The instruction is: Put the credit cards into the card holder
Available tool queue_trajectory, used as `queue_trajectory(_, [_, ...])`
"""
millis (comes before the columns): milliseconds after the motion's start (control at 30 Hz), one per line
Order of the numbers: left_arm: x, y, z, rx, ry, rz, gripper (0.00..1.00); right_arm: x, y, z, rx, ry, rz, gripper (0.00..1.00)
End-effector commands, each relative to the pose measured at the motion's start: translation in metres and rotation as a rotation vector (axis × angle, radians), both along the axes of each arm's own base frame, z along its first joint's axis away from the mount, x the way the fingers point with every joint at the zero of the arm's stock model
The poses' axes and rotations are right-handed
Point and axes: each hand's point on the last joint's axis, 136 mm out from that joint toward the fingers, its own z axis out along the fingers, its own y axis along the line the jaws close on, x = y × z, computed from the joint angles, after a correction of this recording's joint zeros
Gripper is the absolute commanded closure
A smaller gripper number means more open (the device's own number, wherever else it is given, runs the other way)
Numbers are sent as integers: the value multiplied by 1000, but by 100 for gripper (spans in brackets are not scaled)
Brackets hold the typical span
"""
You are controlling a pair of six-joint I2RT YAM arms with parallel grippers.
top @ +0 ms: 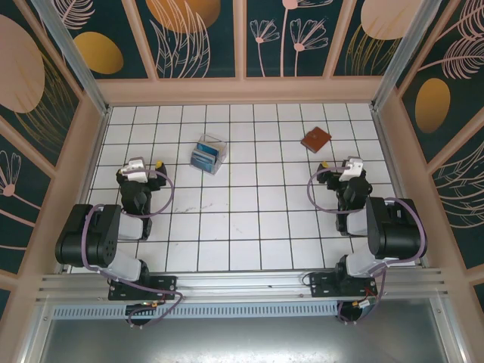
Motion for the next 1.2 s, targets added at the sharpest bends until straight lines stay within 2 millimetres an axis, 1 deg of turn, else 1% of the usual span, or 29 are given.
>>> queue_trajectory(0, [3,0,9,-4,-28,-8,1,4,2,8,5,-26,-1,1])
queue_trajectory(1000, [3,0,10,-5,-29,-9,1,4,1,8,6,-26,-2,1])
queue_trajectory(1067, [1,1,10,-1,-32,-1,1,5,-6,14,15,-32,-49,1])
queue_trajectory(1100, [1,2,14,-6,-43,10,1,2,-8,19,17,-41,-58,1])
queue_trajectory(1167, [-1,8,28,-18,-37,45,1,-5,-9,39,20,-71,-63,1])
